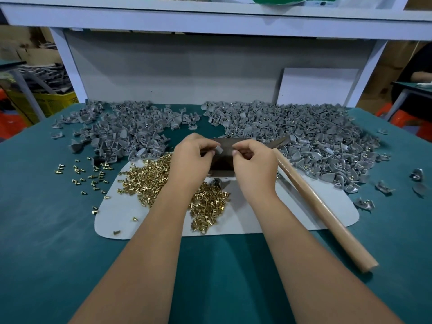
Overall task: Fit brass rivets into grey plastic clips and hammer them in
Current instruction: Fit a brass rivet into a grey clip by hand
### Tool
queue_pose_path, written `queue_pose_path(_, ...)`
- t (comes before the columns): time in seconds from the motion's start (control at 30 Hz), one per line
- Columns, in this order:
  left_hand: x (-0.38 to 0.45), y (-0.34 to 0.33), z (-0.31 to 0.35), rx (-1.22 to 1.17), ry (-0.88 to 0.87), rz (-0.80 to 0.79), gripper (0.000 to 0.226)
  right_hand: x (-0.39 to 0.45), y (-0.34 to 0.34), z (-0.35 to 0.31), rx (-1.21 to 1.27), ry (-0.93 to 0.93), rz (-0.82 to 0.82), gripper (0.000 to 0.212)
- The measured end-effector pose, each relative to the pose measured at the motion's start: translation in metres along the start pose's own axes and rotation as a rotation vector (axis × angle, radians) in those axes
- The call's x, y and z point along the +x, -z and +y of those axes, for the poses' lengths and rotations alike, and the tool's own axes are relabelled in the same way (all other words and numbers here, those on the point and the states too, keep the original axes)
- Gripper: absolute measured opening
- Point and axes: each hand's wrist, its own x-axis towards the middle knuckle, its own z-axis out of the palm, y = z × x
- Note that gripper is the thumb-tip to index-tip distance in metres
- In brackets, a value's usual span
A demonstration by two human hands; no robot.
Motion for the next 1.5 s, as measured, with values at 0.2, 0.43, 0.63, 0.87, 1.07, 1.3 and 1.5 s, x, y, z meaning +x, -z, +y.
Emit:
queue_pose_path(0.2,-0.001,0.001,-0.003,0.012,0.019,0.008,0.022,0.001,0.000,0.002,-0.006,0.005,0.003,0.026)
queue_pose_path(0.43,-0.002,0.002,-0.004,0.062,0.054,0.023,0.017,0.000,0.003,0.002,-0.109,0.048,0.085,0.026)
queue_pose_path(0.63,-0.002,-0.002,-0.002,-0.004,0.111,0.044,0.017,0.006,0.009,0.004,0.000,-0.002,0.130,0.025)
queue_pose_path(0.87,-0.003,0.000,0.001,-0.010,0.194,0.096,0.015,0.004,0.008,0.001,0.002,-0.006,0.105,0.022)
queue_pose_path(1.07,-0.005,0.005,-0.001,0.048,0.171,0.089,0.011,-0.004,0.004,-0.003,-0.078,0.056,0.060,0.023)
queue_pose_path(1.3,-0.002,0.008,-0.002,-0.076,0.068,-0.151,0.019,0.000,0.006,-0.003,-0.113,0.126,0.058,0.035)
queue_pose_path(1.5,-0.003,0.012,-0.001,-0.180,0.088,-0.187,0.023,0.005,0.005,0.000,-0.026,0.128,-0.026,0.039)
